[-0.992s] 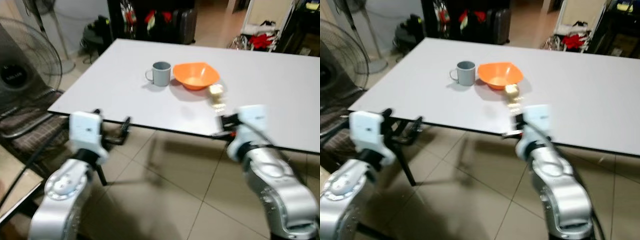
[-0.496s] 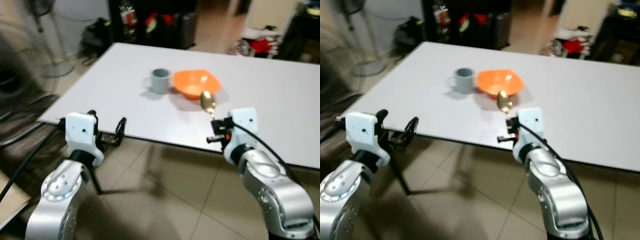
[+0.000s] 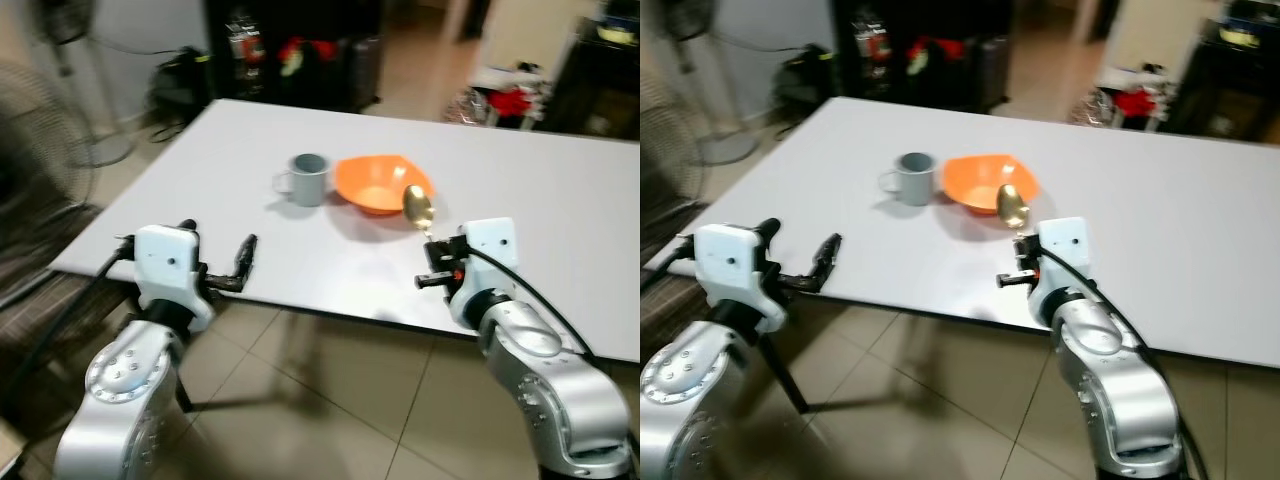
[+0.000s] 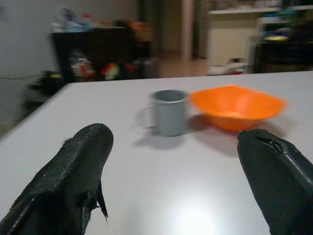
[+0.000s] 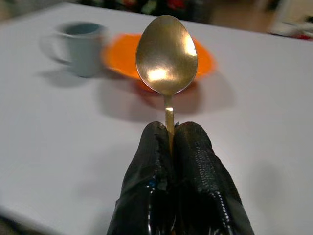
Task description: Setting the table
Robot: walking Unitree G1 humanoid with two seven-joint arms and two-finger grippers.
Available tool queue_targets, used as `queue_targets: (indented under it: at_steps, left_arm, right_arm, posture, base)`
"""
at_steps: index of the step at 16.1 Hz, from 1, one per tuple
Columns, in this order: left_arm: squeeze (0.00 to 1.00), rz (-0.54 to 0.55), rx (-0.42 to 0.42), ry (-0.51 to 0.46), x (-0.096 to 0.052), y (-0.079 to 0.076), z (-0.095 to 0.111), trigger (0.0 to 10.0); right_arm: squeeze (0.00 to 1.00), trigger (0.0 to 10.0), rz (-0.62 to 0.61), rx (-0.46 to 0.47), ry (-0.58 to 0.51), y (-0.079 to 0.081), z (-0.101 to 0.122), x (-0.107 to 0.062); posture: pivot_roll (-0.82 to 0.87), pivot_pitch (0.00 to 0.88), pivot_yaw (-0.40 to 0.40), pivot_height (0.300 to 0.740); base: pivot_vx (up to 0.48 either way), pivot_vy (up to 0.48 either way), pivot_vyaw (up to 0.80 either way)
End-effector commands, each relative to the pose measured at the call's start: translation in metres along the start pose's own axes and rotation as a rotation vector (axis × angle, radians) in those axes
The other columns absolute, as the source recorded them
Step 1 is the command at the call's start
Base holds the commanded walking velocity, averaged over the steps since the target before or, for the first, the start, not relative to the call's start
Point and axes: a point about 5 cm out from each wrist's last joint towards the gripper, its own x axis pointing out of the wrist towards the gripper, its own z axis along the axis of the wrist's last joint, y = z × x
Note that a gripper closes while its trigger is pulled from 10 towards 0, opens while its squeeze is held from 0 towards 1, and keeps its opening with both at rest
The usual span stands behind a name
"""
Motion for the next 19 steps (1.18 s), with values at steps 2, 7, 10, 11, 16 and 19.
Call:
queue_targets:
  at_steps: [2, 7, 10, 11, 16, 19]
  left_arm:
    - [0.00, 0.018, 0.013, 0.006, -0.002, 0.005, 0.000, 10.0]
    - [0.00, 0.056, 0.052, 0.045, -0.022, 0.018, -0.005, 10.0]
    - [0.00, 0.043, 0.061, 0.039, -0.018, 0.020, -0.003, 10.0]
    - [0.00, 0.043, 0.048, 0.039, -0.017, 0.019, -0.004, 10.0]
    - [0.00, 0.038, 0.054, 0.030, -0.007, 0.015, -0.003, 10.0]
    - [0.00, 0.029, 0.053, 0.031, -0.004, 0.014, -0.004, 10.0]
  right_arm:
    - [0.00, 10.0, 0.004, 0.000, -0.022, 0.002, 0.006, 0.000]
    - [0.00, 10.0, 0.072, 0.017, 0.066, 0.012, -0.016, -0.010]
    - [0.00, 10.0, 0.051, 0.022, 0.054, 0.014, -0.014, -0.007]
    - [0.00, 10.0, 0.049, 0.020, 0.045, 0.014, -0.012, -0.007]
    - [0.00, 10.0, 0.049, 0.012, 0.010, 0.012, -0.006, -0.006]
    - [0.00, 10.0, 0.036, 0.023, 0.012, 0.011, -0.005, -0.006]
  posture:
    - [-0.07, 0.000, 0.007, 0.740]
    - [-0.01, 0.020, -0.021, 0.740]
    - [-0.02, 0.020, -0.003, 0.740]
    - [-0.03, 0.015, 0.000, 0.740]
    - [-0.06, 0.009, 0.004, 0.740]
    - [-0.07, 0.007, 0.014, 0.740]
  base:
    - [0.307, 0.000, 0.00]
    - [0.307, 0.000, 0.00]
    - [0.288, 0.000, 0.00]
    - [0.000, 0.000, 0.00]
    - [0.000, 0.000, 0.00]
    - [0.000, 0.099, -0.15]
